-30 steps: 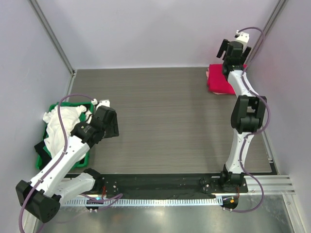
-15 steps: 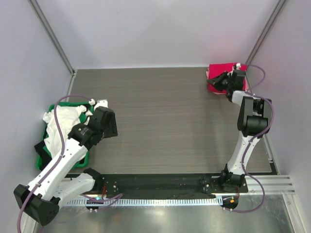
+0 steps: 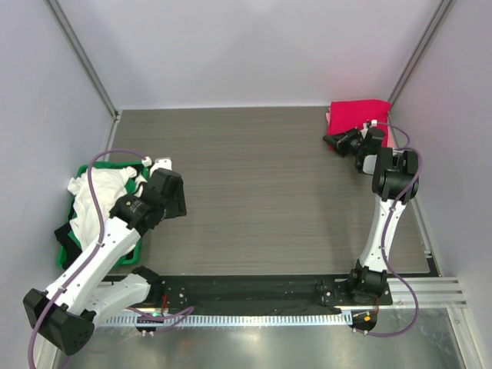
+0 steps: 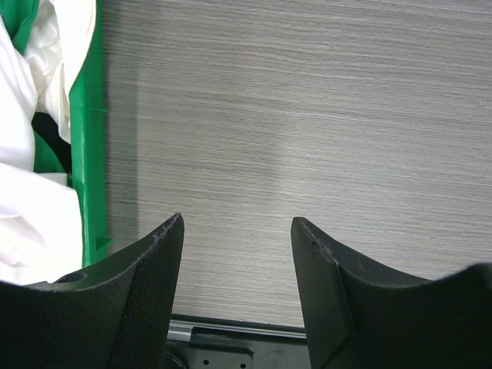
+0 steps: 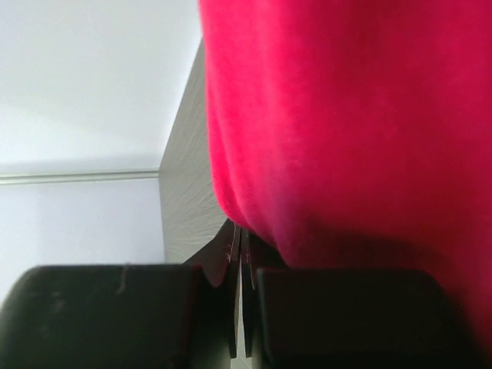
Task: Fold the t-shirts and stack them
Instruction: Neatly place the folded tshirt to the corner
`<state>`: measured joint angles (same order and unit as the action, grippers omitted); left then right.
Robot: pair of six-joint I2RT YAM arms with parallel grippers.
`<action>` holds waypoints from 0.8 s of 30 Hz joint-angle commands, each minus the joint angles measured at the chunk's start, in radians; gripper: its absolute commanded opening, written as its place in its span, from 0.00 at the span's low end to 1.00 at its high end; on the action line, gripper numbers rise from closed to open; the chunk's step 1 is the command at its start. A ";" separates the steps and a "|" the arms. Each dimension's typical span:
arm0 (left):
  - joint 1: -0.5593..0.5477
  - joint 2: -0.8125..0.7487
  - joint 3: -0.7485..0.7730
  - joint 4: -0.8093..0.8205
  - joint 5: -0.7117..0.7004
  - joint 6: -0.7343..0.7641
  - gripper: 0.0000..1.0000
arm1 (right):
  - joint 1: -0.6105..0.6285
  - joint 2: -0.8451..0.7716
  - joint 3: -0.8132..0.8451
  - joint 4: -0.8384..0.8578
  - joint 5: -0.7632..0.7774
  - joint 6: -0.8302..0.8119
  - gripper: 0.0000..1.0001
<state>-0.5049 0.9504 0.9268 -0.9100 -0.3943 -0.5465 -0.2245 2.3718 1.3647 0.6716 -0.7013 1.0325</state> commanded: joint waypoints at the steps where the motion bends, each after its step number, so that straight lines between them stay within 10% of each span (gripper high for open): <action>1: -0.003 0.007 0.003 -0.001 -0.035 -0.015 0.59 | -0.007 -0.032 0.082 0.121 -0.075 0.063 0.05; 8: -0.003 -0.027 0.000 0.003 -0.031 -0.015 0.61 | 0.043 -0.270 0.126 0.056 -0.127 0.129 0.47; 15: -0.004 -0.088 -0.005 0.017 -0.018 -0.009 0.63 | 0.315 -0.710 0.041 -0.852 0.301 -0.428 0.65; 24: -0.007 -0.165 -0.016 0.036 -0.012 -0.006 0.86 | 0.916 -1.149 -0.572 -0.695 0.804 -0.396 0.72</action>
<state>-0.5087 0.8047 0.9161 -0.9085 -0.4000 -0.5465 0.6151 1.2579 0.9455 0.0006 -0.1703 0.6697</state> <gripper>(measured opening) 0.831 0.718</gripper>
